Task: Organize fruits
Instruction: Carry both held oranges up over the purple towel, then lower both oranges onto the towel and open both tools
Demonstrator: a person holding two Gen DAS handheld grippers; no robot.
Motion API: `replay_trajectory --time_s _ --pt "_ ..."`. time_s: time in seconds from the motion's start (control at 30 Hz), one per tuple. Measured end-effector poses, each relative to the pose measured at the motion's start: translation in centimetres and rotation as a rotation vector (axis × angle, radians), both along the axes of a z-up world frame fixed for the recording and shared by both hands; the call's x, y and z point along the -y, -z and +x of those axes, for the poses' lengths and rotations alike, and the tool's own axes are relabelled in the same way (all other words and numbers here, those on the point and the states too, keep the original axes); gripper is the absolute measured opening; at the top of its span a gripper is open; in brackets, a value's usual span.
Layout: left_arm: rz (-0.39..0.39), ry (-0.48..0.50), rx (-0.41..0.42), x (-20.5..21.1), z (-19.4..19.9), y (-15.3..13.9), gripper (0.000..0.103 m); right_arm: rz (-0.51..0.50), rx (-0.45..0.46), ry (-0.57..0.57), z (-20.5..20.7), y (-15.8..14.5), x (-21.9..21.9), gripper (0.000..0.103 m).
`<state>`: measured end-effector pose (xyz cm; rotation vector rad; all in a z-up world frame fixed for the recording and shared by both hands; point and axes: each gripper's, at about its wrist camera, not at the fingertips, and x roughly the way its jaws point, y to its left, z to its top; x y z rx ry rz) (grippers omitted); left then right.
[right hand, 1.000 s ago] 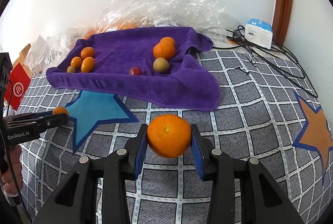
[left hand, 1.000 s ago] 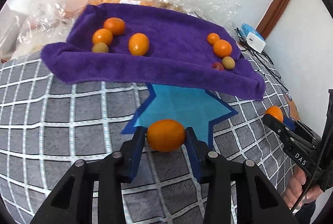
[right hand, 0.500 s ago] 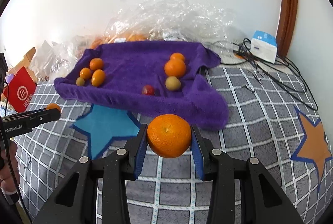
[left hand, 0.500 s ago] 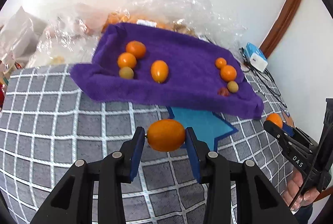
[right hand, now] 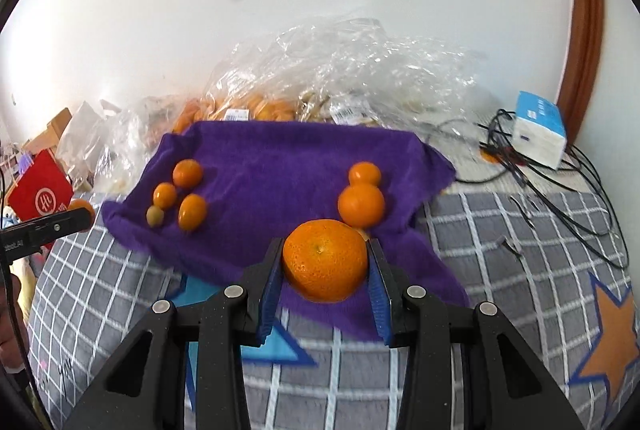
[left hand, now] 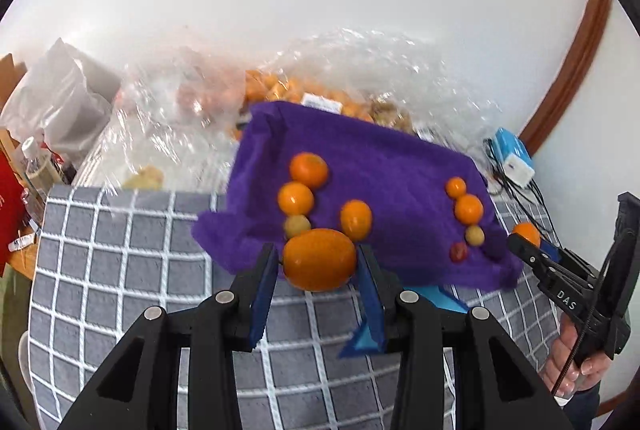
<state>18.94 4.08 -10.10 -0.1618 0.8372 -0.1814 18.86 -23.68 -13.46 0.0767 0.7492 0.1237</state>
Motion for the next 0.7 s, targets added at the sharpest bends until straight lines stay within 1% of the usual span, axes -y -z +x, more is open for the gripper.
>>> replay_trajectory --time_s 0.2,0.3,0.5,0.6,0.7 --pt "-0.001 -0.023 -0.008 -1.1 2.1 0.2 0.038 0.021 -0.029 -0.015 3.7 1.2 -0.9 0.039" --pt "-0.011 -0.023 -0.021 -1.3 2.9 0.6 0.038 0.027 -0.071 -0.036 5.4 2.7 -1.6 0.039" --pt "-0.026 -0.012 -0.043 -0.5 4.7 1.8 0.038 0.010 -0.118 -0.057 7.2 4.8 -2.8 0.039" --pt "-0.063 0.005 -0.059 0.1 5.6 2.3 0.038 0.011 -0.137 -0.058 7.7 5.5 -2.8 0.039" --pt "-0.060 0.017 -0.060 1.1 6.4 2.7 0.038 0.005 -0.151 -0.061 7.7 6.0 -2.8 0.040"
